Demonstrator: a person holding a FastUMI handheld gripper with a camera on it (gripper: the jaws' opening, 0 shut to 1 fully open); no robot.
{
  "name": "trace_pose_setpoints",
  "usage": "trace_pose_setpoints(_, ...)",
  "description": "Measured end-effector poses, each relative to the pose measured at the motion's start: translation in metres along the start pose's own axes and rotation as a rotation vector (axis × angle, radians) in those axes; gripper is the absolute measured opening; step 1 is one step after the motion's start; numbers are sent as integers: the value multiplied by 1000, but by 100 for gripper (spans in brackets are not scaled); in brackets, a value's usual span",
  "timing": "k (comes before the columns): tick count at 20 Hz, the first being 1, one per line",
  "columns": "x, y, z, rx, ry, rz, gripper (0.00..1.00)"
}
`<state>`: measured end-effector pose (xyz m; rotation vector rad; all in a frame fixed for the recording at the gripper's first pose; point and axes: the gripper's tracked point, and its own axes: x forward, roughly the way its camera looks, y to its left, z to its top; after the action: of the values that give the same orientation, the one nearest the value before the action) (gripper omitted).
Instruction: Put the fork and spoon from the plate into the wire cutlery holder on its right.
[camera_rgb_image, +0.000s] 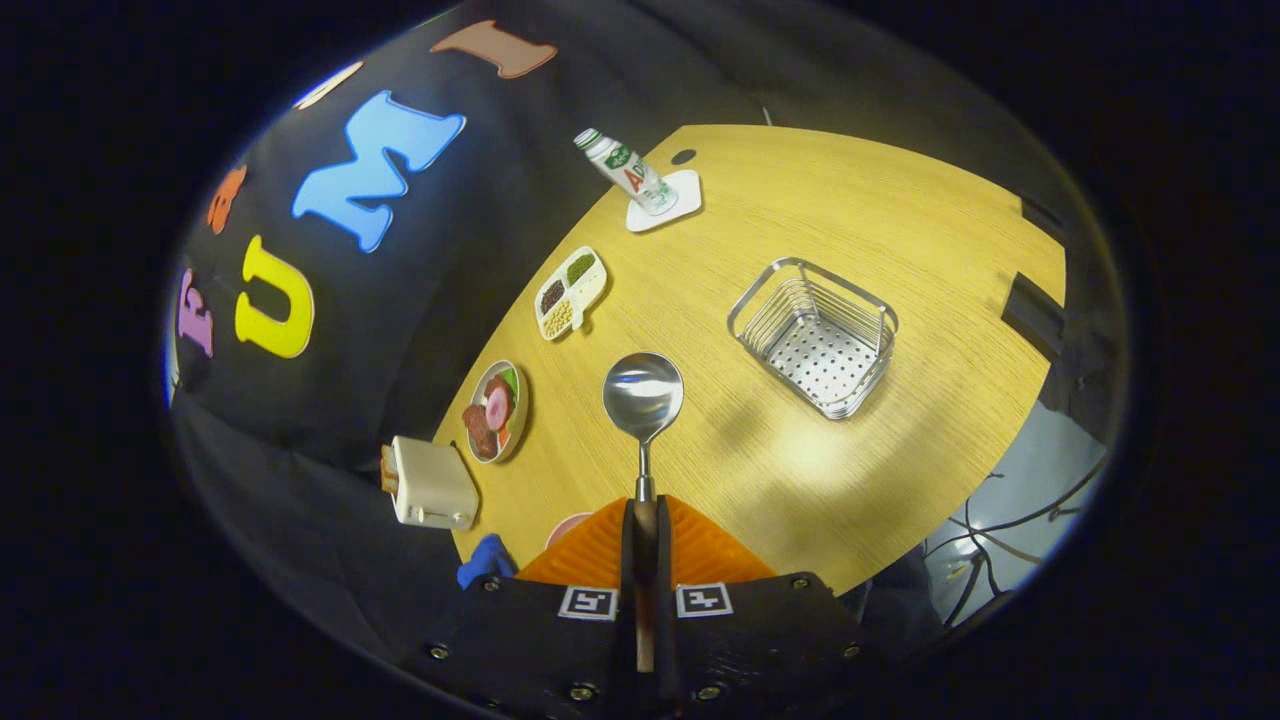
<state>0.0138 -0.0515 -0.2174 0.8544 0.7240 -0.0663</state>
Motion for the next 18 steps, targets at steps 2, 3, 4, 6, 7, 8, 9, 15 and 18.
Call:
trace_pose_setpoints(2, -2, -8, 9, 84, -11, 13, 7)
trace_pose_setpoints(3, -3, -12, 12, 129, -15, 26, 7)
trace_pose_setpoints(4, -3, -16, 17, 169, -20, 37, 7)
trace_pose_setpoints(6, -6, -18, 22, 248, -26, 66, 7)
trace_pose_setpoints(7, -5, -22, 25, 297, -27, 85, 7)
trace_pose_setpoints(8, -5, -24, 26, 350, -21, 111, 7)
trace_pose_setpoints(9, -5, -25, 28, 405, -16, 131, 7)
trace_pose_setpoints(15, 0, -41, 30, 555, -6, 138, 7)
trace_pose_setpoints(18, 1, -49, 35, 590, -17, 118, 7)
